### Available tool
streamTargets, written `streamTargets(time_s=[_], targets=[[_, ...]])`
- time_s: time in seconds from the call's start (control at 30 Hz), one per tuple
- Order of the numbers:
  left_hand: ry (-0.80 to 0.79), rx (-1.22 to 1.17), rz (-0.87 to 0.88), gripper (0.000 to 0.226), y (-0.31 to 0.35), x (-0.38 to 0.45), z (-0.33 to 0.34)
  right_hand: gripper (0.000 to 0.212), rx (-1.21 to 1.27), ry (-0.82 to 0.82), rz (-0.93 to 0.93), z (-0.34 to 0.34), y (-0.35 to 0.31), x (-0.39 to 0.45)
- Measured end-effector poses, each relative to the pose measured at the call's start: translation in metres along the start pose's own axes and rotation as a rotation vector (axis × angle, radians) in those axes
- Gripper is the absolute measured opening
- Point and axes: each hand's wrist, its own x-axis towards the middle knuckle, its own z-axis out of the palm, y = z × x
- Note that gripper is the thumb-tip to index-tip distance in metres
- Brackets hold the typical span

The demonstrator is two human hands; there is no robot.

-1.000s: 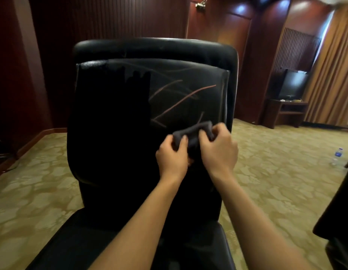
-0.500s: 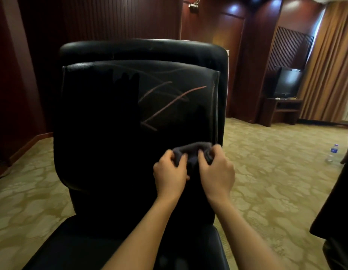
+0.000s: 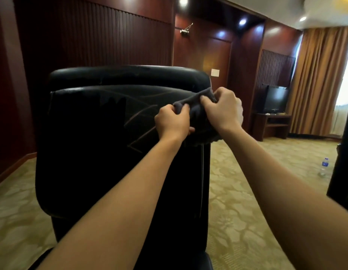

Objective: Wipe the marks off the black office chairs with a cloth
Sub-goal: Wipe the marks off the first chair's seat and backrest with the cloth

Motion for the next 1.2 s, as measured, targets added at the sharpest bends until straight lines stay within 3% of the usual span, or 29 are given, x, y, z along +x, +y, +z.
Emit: streamTargets(time_s=[0.13, 0.2, 0.47, 0.63, 0.83, 1.03, 1.2], targets=[[0.030, 0.046, -0.052, 0.024, -0.009, 0.006, 0.010, 0.024, -0.076, -0.121, 0.057, 0.021, 0.006, 0.023], [0.020, 0.057, -0.024, 0.024, -0.020, 0.001, 0.013, 0.017, 0.017, -0.149, 0.071, 0.032, 0.021, 0.020], [-0.035, 0.071, -0.002, 0.020, -0.061, -0.048, -0.003, 0.026, 0.188, -0.174, -0.046, 0.033, 0.069, -0.042], [0.028, 0.068, 0.109, 0.021, -0.029, -0.007, 0.008, 0.031, 0.078, -0.120, -0.061, 0.028, 0.040, 0.008], [0.008, 0.013, 0.051, 0.012, -0.001, 0.023, 0.023, 0.015, 0.004, -0.140, -0.040, 0.038, 0.014, 0.055], [-0.107, 0.066, 0.065, 0.014, -0.032, -0.011, 0.003, 0.010, 0.015, -0.148, -0.105, 0.039, 0.047, 0.008], [-0.085, 0.077, 0.022, 0.016, -0.059, -0.050, -0.012, 0.015, 0.118, -0.088, -0.108, 0.048, 0.062, -0.042]])
